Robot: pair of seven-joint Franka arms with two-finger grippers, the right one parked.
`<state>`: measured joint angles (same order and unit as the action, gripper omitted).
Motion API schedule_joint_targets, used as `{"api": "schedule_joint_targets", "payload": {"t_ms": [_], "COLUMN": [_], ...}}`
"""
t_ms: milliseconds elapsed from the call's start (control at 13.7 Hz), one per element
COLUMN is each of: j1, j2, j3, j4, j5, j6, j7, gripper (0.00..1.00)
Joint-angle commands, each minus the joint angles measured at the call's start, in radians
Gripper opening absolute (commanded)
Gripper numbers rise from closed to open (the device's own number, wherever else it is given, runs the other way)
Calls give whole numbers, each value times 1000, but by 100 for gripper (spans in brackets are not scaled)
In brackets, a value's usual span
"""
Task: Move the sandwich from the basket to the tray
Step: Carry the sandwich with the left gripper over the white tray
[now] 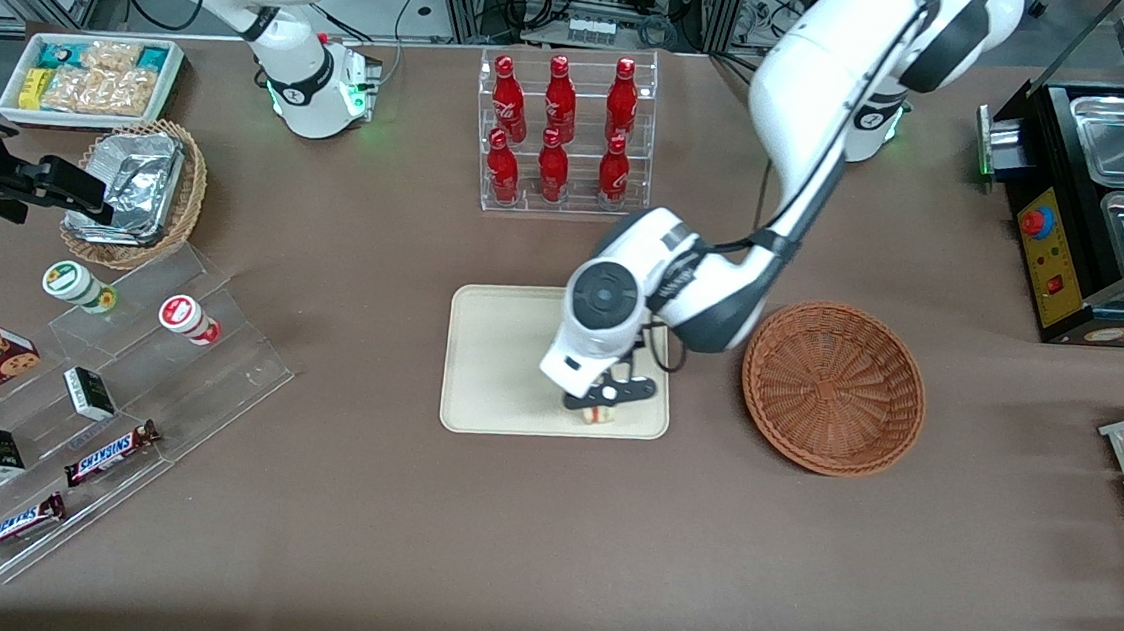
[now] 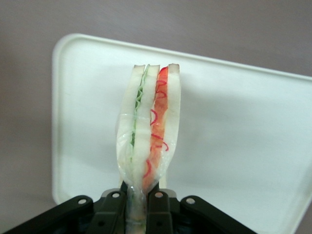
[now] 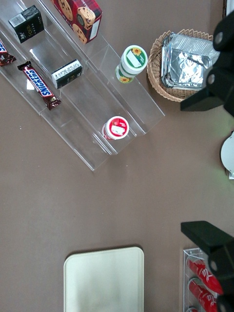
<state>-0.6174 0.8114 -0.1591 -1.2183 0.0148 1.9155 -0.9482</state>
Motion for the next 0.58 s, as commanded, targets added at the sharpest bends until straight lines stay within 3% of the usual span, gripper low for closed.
{"api": "schedule_joint_targets", "payload": {"t_ms": [0,510], "j1": [-45,-71], "j2": [60,92], "j3": [9,9], "j4": [77,77], "j5": [-22,-47], "j6": [37,76], "j7": [-37,-41], "gripper": [0,0]}}
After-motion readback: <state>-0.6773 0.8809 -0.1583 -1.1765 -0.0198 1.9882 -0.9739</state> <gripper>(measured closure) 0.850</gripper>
